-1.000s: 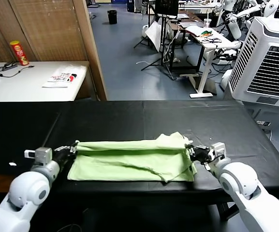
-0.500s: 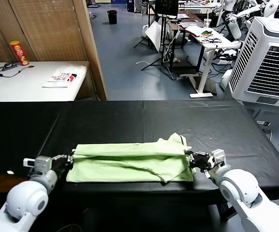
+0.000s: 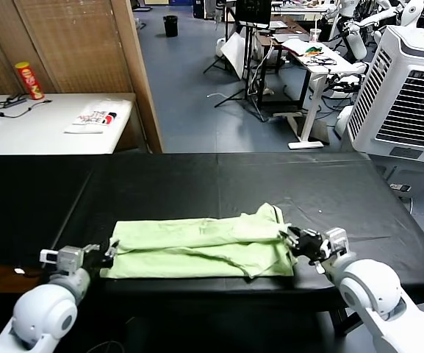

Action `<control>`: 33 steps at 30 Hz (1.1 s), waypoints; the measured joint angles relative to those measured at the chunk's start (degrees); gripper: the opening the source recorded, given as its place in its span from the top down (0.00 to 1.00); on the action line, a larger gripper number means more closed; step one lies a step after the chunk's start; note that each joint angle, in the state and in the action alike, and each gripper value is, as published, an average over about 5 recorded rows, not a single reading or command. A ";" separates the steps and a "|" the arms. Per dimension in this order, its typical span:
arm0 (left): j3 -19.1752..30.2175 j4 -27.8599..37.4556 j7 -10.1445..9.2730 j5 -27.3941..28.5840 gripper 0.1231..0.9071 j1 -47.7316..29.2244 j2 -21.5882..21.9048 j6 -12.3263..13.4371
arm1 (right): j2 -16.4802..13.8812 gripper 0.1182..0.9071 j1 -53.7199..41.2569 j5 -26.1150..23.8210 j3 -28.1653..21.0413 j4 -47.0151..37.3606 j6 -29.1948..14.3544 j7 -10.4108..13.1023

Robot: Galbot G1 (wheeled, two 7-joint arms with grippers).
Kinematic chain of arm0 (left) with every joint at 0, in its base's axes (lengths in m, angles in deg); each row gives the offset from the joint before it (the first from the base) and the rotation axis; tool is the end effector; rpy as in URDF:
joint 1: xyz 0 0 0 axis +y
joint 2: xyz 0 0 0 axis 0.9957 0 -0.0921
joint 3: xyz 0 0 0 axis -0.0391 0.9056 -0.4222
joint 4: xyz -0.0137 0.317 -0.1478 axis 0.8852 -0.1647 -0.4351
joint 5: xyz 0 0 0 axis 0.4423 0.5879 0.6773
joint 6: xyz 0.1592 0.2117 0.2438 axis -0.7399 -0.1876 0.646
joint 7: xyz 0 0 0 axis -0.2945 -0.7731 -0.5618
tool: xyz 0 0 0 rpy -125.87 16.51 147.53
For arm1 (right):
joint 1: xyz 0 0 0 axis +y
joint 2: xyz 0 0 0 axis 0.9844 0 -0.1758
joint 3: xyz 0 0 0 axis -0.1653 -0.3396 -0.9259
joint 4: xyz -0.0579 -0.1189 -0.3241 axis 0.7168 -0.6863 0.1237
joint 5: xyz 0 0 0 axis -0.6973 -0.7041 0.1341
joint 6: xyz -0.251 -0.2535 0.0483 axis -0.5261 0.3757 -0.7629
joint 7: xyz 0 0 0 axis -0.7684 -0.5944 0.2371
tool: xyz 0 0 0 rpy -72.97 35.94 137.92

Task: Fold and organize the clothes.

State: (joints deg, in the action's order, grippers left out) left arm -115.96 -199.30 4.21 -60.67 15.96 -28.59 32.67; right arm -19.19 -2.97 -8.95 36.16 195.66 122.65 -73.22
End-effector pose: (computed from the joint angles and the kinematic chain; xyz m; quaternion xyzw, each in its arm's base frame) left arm 0.2403 0.1059 -0.2181 -0.0193 -0.9534 -0.0771 0.2911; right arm 0.2902 -0.0809 -0.1982 0.1613 -0.9502 0.0881 0.2516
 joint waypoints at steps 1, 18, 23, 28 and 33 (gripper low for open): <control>-0.11 -0.06 -0.01 -0.41 0.38 -0.18 -0.10 0.12 | 0.38 0.27 -0.59 0.02 -0.14 -0.35 0.00 0.65; 3.51 13.97 -0.78 -5.37 0.14 -13.66 -6.48 4.59 | 14.34 0.14 -15.12 -7.88 -8.55 -17.73 -2.03 1.97; 3.63 16.48 -0.73 -6.31 0.15 -14.56 -7.17 4.61 | 16.17 0.23 -16.28 -8.70 -9.28 -20.68 -2.69 1.77; 3.54 17.44 -0.70 -6.76 0.36 -14.42 -7.58 4.20 | 17.29 0.35 -16.48 -9.50 -9.54 -22.31 -2.82 1.55; 3.37 17.68 -0.57 -7.34 0.72 -14.24 -7.74 4.35 | 17.75 0.53 -16.05 -10.75 -9.26 -22.65 -3.97 1.52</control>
State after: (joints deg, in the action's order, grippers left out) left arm -112.58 -181.63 3.64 -68.02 1.71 -36.33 37.02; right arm -1.44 -19.01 -19.70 26.90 173.01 118.68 -71.71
